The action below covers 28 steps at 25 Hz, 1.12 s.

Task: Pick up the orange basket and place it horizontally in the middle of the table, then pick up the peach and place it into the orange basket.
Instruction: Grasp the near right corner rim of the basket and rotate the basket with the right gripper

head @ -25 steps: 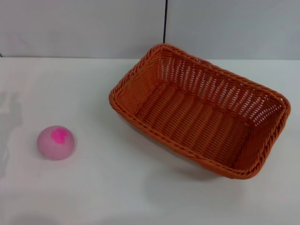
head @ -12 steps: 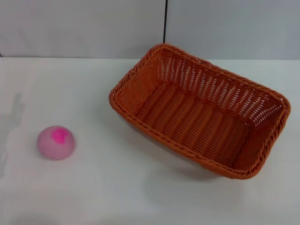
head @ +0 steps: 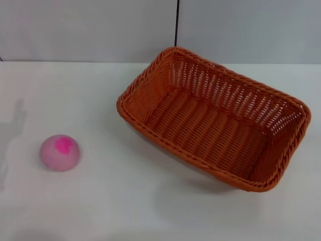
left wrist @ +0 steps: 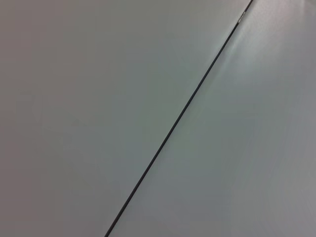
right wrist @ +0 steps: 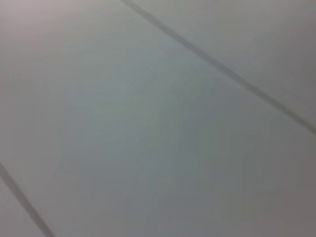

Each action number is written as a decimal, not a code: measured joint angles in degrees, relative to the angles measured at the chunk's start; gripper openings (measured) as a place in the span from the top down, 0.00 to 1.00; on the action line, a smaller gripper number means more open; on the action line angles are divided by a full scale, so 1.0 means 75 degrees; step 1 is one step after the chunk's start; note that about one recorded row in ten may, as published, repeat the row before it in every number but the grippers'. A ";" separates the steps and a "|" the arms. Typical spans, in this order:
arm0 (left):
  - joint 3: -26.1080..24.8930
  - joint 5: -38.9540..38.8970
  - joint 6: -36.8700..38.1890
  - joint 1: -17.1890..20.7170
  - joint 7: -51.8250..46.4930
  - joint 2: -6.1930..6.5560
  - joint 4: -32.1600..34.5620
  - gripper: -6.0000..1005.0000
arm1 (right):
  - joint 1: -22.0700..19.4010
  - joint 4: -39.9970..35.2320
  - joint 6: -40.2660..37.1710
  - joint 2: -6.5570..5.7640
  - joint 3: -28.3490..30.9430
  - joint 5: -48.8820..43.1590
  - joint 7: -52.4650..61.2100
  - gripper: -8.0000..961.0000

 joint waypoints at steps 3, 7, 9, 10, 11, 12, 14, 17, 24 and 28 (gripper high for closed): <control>0.0000 0.0000 0.0028 -0.0002 -0.0030 0.0000 -0.0001 0.25 | -0.0023 -0.0925 -0.0079 -0.0026 0.0001 -0.0810 0.0772 0.52; 0.0001 0.0000 0.0039 -0.0002 -0.0031 0.0000 -0.0001 0.25 | -0.0029 -0.1833 -0.0312 -0.0081 -0.0001 -0.1575 0.1587 0.51; 0.0000 0.0000 0.0043 -0.0002 -0.0033 0.0000 -0.0003 0.25 | 0.0002 -0.2419 -0.0613 -0.0177 -0.0011 -0.2089 0.2026 0.50; 0.0000 0.0000 0.0044 -0.0002 -0.0034 0.0000 -0.0006 0.25 | 0.0039 -0.2741 -0.0790 -0.0246 -0.0068 -0.2379 0.2275 0.50; -0.0001 0.0000 0.0045 -0.0002 -0.0035 0.0000 -0.0010 0.25 | 0.0069 -0.3038 -0.0911 -0.0303 -0.0137 -0.2607 0.2547 0.50; -0.0007 0.0000 0.0046 -0.0002 -0.0036 0.0000 -0.0012 0.25 | 0.0129 -0.3465 -0.1032 -0.0387 -0.0270 -0.2860 0.2861 0.49; -0.0010 0.0000 0.0046 -0.0002 -0.0037 0.0000 -0.0013 0.25 | 0.0221 -0.4248 -0.1128 -0.0467 -0.0568 -0.3219 0.3490 0.49; -0.0012 -0.0008 0.0046 -0.0002 -0.0038 0.0000 -0.0013 0.25 | 0.0405 -0.5418 -0.1115 -0.0506 -0.1136 -0.3631 0.4444 0.48; -0.0027 -0.0021 0.0049 -0.0005 -0.0039 0.0000 -0.0013 0.25 | 0.1158 -0.7432 -0.1207 -0.0801 -0.2166 -0.5509 0.6334 0.44; -0.0068 -0.0025 0.0056 -0.0013 -0.0038 0.0001 -0.0083 0.25 | 0.2174 -0.8093 -0.1362 -0.1179 -0.2658 -0.7884 0.7481 0.35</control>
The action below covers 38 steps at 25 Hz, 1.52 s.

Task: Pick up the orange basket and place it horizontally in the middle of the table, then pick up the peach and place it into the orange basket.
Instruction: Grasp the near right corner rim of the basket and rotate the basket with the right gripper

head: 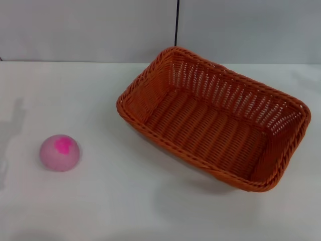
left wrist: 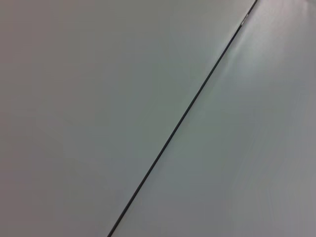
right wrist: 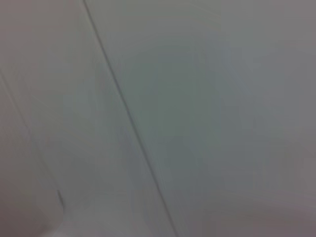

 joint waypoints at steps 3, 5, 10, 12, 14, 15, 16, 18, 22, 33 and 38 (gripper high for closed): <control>-0.0031 0.0000 0.0031 -0.0009 0.0000 -0.0001 -0.0022 0.25 | 0.0673 0.0080 -0.0139 -0.0196 -0.0334 -0.1322 0.0327 0.28; -0.0036 0.0001 0.0053 -0.0033 0.0000 -0.0006 -0.0023 0.25 | 0.1042 0.0208 -0.0162 -0.0263 -0.0691 -0.2089 0.0454 0.24; -0.0037 0.0001 0.0076 -0.0054 0.0001 -0.0009 -0.0023 0.25 | 0.1587 0.0565 -0.0059 -0.0298 -0.1524 -0.3080 0.0553 0.18; -0.0037 0.0000 0.0080 -0.0058 0.0000 -0.0011 -0.0023 0.25 | 0.1637 0.0623 -0.0026 -0.0292 -0.1656 -0.3178 0.0561 0.18; -0.0037 0.0001 0.0081 -0.0052 0.0001 -0.0012 -0.0023 0.25 | 0.1721 0.0757 0.0037 -0.0274 -0.1977 -0.3375 0.0576 0.18; -0.0037 0.0001 0.0082 -0.0035 0.0000 -0.0012 -0.0023 0.25 | 0.1780 0.0899 0.0085 -0.0263 -0.2228 -0.3492 0.0590 0.18; -0.0037 0.0001 0.0082 -0.0035 0.0000 -0.0012 -0.0023 0.25 | 0.1780 0.0899 0.0085 -0.0263 -0.2228 -0.3492 0.0590 0.18; -0.0037 0.0001 0.0084 -0.0009 0.0000 -0.0012 -0.0023 0.25 | 0.1841 0.1087 0.0122 -0.0254 -0.2413 -0.3589 0.0596 0.19; -0.0037 0.0001 0.0084 0.0012 -0.0005 -0.0012 -0.0023 0.25 | 0.1918 0.1509 0.0303 -0.0248 -0.2596 -0.3793 0.0595 0.19; -0.0024 0.0001 0.0084 0.0058 -0.0019 -0.0016 -0.0023 0.25 | 0.2044 0.3091 0.1208 -0.0251 -0.2879 -0.3914 0.0172 0.21; -0.0035 0.0001 0.0083 0.0068 -0.0025 -0.0024 -0.0023 0.25 | 0.2090 0.3593 0.1631 -0.0236 -0.3123 -0.3919 0.0132 0.21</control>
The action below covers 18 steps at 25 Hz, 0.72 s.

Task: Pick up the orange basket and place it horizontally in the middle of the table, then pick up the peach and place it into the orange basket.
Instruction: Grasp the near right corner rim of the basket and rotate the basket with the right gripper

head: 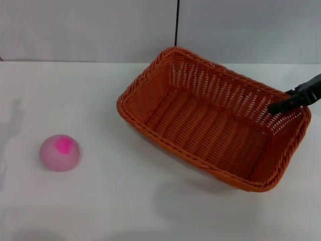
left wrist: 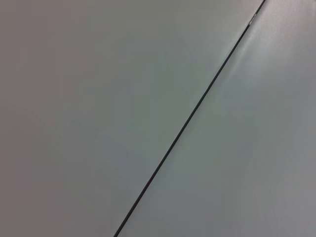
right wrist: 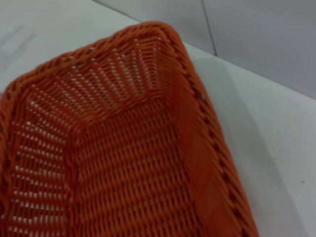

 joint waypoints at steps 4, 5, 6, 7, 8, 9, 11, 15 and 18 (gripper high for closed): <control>-0.0004 0.0000 0.0002 0.0006 -0.0006 0.0000 0.0000 0.25 | -0.0014 0.0169 0.0309 0.0024 -0.0059 -0.0001 0.0007 0.22; -0.0003 0.0000 0.0004 0.0007 -0.0007 0.0000 0.0000 0.25 | -0.0014 0.0169 0.0309 0.0024 -0.0059 -0.0001 0.0007 0.25; -0.0003 0.0000 0.0004 0.0007 -0.0007 0.0000 0.0000 0.25 | -0.0025 0.0171 0.0335 0.0038 -0.0057 -0.0001 -0.0017 0.28; -0.0003 0.0000 0.0004 0.0007 -0.0007 0.0000 0.0000 0.25 | -0.0035 0.0168 0.0350 0.0063 -0.0054 -0.0001 -0.0095 0.31; -0.0003 0.0000 0.0009 0.0006 -0.0009 -0.0001 0.0000 0.25 | -0.0038 0.0167 0.0355 0.0072 -0.0047 -0.0001 -0.0133 0.34; -0.0003 0.0000 0.0009 0.0006 -0.0009 -0.0001 0.0000 0.25 | -0.0039 0.0170 0.0365 0.0074 -0.0041 -0.0001 -0.0162 0.37; -0.0003 0.0000 0.0012 0.0004 -0.0010 -0.0001 0.0000 0.25 | -0.0042 0.0172 0.0368 0.0074 -0.0041 -0.0001 -0.0180 0.43; -0.0003 0.0000 0.0012 0.0001 -0.0010 0.0000 0.0000 0.25 | -0.0069 0.0137 0.0357 0.0071 -0.0018 0.0022 -0.0236 0.64; -0.0002 0.0000 0.0013 0.0002 -0.0010 0.0000 0.0000 0.25 | -0.0085 0.0053 0.0293 0.0057 0.0039 0.0101 -0.0276 0.71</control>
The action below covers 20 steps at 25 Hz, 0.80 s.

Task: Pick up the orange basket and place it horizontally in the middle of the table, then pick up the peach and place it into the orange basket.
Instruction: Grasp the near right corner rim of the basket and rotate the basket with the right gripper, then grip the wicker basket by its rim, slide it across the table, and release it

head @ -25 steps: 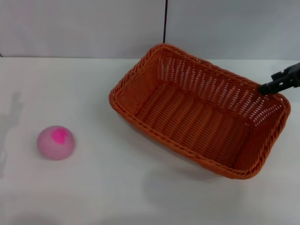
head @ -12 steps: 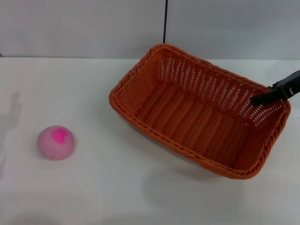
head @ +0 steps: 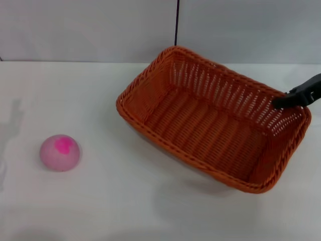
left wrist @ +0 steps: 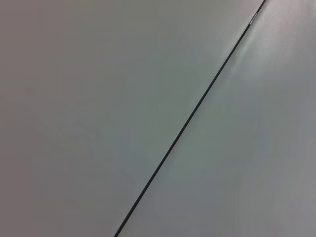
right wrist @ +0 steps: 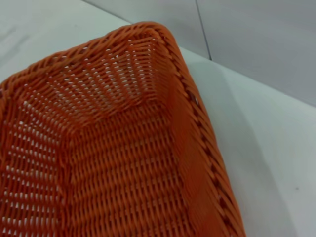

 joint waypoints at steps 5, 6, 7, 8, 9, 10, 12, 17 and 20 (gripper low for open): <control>0.0000 0.0000 0.0000 0.0032 0.0000 0.0000 0.0000 0.25 | -0.0152 -0.0433 -0.0115 0.0009 0.0008 0.0328 -0.0116 0.78; -0.0005 0.0000 -0.0001 0.0053 0.0000 0.0000 0.0000 0.25 | -0.0230 -0.0601 -0.0185 0.0015 0.0008 0.0529 -0.0185 0.79; -0.0007 0.0000 0.0000 0.0060 0.0000 0.0000 0.0000 0.25 | -0.0312 -0.0766 -0.0252 0.0018 0.0008 0.0762 -0.0249 0.80; -0.0008 0.0000 -0.0001 0.0068 0.0000 0.0001 0.0000 0.26 | -0.0396 -0.0918 -0.0315 0.0019 0.0008 0.1004 -0.0312 0.81; -0.0009 0.0000 -0.0001 0.0073 0.0000 0.0000 0.0000 0.26 | -0.0530 -0.1130 -0.0472 0.0008 0.0007 0.1534 -0.0488 0.83; -0.0009 0.0000 -0.0001 0.0073 0.0000 0.0000 0.0000 0.26 | -0.0530 -0.1130 -0.0472 0.0008 0.0007 0.1534 -0.0488 0.82; -0.0011 0.0000 -0.0001 0.0078 0.0000 0.0001 0.0000 0.26 | -0.0612 -0.1290 -0.0693 -0.0025 0.0007 0.2001 -0.0723 0.82; -0.0012 0.0000 0.0010 0.0080 0.0000 0.0001 0.0000 0.26 | -0.0699 -0.1599 -0.1371 -0.0053 0.0017 0.2627 -0.1788 0.81; -0.0012 0.0000 0.0031 0.0076 0.0000 0.0000 0.0000 0.26 | -0.0630 -0.1633 -0.1666 -0.0091 0.0027 0.2692 -0.2178 0.81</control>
